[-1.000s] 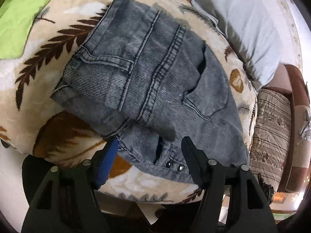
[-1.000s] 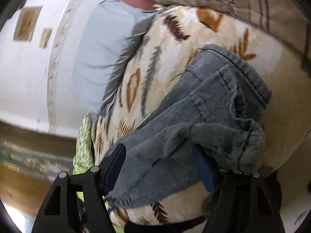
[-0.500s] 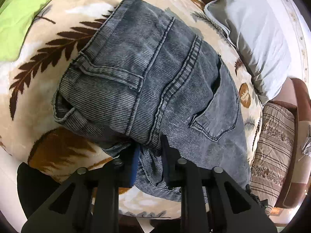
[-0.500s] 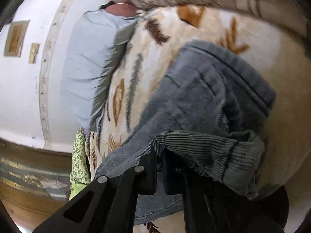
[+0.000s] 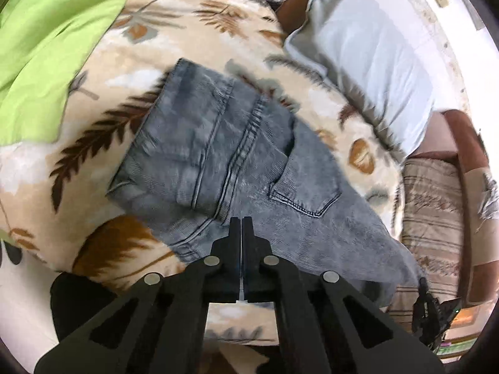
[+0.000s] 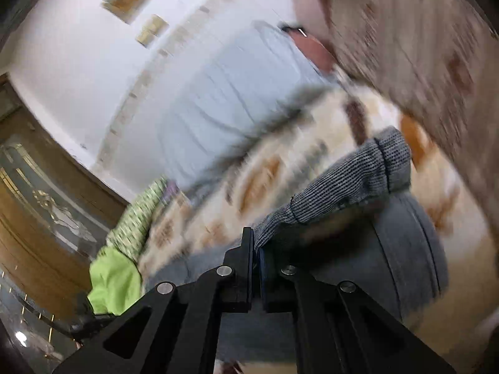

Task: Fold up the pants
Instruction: 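Grasp the folded jeans edge with the right tool and fold it over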

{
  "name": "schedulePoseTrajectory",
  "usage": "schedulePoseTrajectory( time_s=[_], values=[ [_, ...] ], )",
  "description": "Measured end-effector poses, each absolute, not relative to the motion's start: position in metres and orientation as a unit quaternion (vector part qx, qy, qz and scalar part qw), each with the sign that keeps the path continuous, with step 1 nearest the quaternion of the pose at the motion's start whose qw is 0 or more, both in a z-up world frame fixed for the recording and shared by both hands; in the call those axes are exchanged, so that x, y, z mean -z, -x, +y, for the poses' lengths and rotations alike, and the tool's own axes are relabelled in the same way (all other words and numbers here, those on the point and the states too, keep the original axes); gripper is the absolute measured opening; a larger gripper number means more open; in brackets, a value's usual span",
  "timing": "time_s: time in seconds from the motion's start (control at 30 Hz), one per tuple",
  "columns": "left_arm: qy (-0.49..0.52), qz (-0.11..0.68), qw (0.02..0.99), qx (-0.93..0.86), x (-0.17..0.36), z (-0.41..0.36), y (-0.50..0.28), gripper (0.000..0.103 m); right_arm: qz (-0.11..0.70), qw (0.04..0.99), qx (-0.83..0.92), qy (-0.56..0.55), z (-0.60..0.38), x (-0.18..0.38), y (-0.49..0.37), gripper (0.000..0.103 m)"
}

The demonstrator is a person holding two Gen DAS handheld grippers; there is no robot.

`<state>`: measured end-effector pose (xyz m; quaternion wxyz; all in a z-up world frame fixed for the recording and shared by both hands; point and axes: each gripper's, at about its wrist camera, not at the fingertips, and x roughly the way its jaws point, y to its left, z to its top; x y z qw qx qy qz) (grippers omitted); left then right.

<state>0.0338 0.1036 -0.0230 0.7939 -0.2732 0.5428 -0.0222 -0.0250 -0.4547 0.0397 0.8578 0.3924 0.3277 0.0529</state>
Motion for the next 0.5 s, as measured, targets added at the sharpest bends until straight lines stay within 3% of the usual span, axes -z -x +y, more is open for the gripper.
schedulePoseTrajectory(
  time_s=[0.3,0.33,0.4,0.43,0.47,0.5],
  values=[
    [0.307,0.575,0.758,0.02,0.055,0.117,-0.025,0.0,0.392,0.811,-0.017,-0.434,-0.457,0.041,0.061,0.003],
    [0.316,0.571,0.757,0.027,0.052,0.118,-0.024,0.0,0.395,0.807,-0.016,-0.438,-0.458,0.044,0.061,0.007],
    [0.316,0.567,0.759,0.042,0.046,0.114,-0.026,0.011,0.406,0.8,-0.009,-0.441,-0.456,0.045,0.061,0.009],
    [0.315,0.57,0.758,0.045,0.044,0.112,-0.027,0.026,0.406,0.798,-0.013,-0.446,-0.453,0.042,0.06,0.011],
    [0.32,0.568,0.757,0.045,0.043,0.111,-0.027,0.043,0.406,0.792,-0.028,-0.455,-0.447,0.038,0.059,0.021],
    [0.327,0.564,0.757,0.046,0.043,0.11,-0.027,0.049,0.407,0.79,-0.035,-0.457,-0.442,0.037,0.059,0.031]
  ],
)
